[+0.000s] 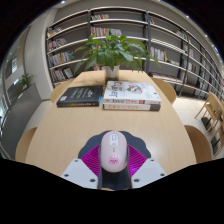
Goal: Arrange mouse
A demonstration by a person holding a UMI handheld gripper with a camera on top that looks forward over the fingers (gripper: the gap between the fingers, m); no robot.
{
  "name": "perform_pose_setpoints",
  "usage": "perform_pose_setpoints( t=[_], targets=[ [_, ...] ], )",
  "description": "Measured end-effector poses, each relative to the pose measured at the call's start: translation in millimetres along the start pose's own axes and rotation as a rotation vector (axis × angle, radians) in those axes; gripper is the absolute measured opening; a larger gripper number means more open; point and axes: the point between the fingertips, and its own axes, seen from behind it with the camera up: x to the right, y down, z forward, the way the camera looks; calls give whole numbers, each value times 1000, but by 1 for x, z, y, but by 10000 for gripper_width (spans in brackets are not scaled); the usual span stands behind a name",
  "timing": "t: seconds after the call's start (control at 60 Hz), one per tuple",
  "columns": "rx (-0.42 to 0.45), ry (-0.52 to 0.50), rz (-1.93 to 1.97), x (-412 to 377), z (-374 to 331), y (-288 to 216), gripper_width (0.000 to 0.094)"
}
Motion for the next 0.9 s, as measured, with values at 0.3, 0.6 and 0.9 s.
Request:
perform_pose_setpoints(
  t=[0.3, 0.6, 0.9],
  targets=[
    [-59, 23, -24, 1, 23, 52, 377],
    [-20, 104, -8, 16, -11, 19, 776],
    [115, 28, 0, -18, -152, -28, 779]
  ],
)
